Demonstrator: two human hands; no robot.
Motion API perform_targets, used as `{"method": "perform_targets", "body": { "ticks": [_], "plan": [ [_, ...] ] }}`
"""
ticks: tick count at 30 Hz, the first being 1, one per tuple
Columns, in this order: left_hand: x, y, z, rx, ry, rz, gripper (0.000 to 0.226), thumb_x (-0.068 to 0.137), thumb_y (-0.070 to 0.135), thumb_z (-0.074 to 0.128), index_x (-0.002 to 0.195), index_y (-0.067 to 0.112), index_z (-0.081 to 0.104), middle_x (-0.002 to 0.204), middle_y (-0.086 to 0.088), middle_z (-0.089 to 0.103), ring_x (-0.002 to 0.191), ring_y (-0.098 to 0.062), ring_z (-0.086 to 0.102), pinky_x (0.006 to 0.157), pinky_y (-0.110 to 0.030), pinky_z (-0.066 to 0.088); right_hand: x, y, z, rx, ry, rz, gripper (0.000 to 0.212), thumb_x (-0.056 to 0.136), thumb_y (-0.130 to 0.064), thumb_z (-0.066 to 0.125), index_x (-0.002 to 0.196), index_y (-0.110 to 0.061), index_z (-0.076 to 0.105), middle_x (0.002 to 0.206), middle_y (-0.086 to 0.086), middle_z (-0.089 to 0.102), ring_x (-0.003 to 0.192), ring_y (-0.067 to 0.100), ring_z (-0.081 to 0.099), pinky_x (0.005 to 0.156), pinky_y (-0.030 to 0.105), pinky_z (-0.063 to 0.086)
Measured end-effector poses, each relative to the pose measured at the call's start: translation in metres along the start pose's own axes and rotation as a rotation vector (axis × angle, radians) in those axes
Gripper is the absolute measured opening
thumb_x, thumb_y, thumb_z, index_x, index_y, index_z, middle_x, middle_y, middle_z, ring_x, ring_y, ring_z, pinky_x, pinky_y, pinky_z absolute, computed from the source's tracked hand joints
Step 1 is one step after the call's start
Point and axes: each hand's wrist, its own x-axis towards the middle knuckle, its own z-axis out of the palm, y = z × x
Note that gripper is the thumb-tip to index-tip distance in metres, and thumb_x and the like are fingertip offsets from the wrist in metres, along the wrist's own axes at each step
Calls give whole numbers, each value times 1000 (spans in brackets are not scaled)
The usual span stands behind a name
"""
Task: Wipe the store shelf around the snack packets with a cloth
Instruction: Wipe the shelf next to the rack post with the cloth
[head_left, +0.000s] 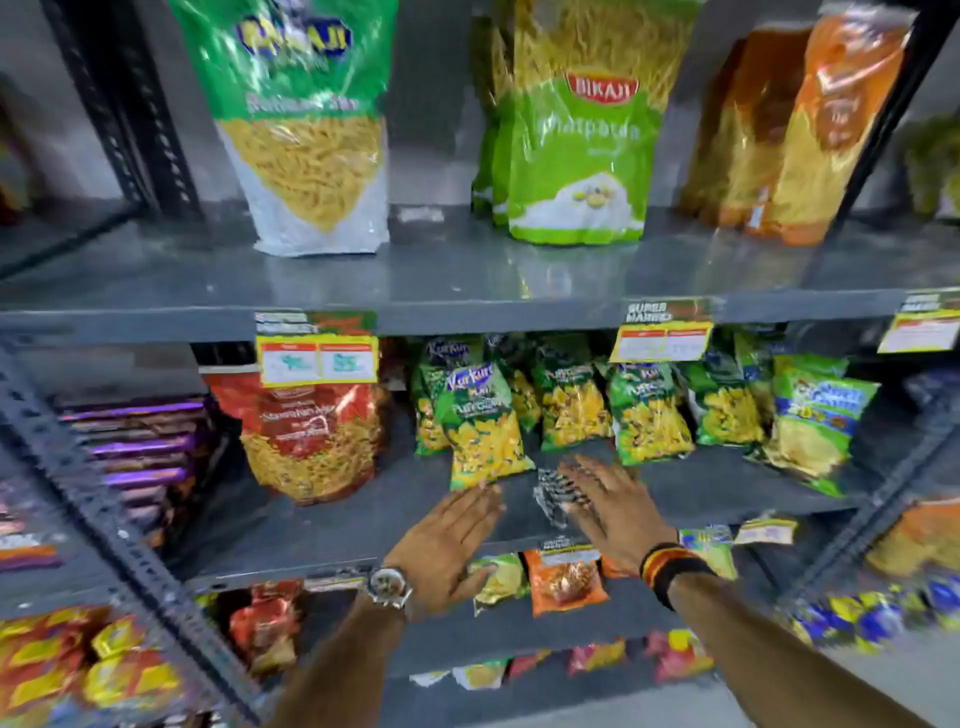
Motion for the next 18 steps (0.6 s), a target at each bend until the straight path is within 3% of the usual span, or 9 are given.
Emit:
{"method": "perform_targets", "body": {
  "ticks": [4,7,10,12,18],
  "plan": [
    [1,-21,58,22,-82,43,67,105,49,47,158,9,35,167,-12,31,157,-28,19,121,-48,28,28,13,34,63,-145,102,62,88,-64,15,147,-43,18,159,-4,21,144,29,25,114,55,22],
    [-4,-33,80,33,-126,111,65,107,40,48,162,12,27,168,-10,27,158,-30,17,124,-51,28,26,13,52,62,-122,156,64,87,-64,15,147,-43,19,159,-5,21,144,26,23,114,54,20],
    [-4,-36,84,95,-99,138,63,105,27,47,161,9,26,168,-10,28,157,-32,21,122,-52,31,31,19,50,91,-120,98,62,87,-70,26,145,-51,12,161,-6,9,146,28,12,112,60,7],
    [-4,-33,86,125,-77,132,63,103,25,43,161,8,26,168,-11,28,156,-33,22,122,-51,29,38,24,51,117,-165,31,62,86,-73,25,144,-54,13,160,-9,12,147,26,12,112,62,3],
    [-3,-31,82,117,-113,77,67,105,29,47,163,12,19,170,-7,22,158,-29,17,125,-48,16,35,22,68,40,7,-29,53,91,-68,23,140,-48,31,132,-7,49,124,21,44,106,48,29]
  ]
}}
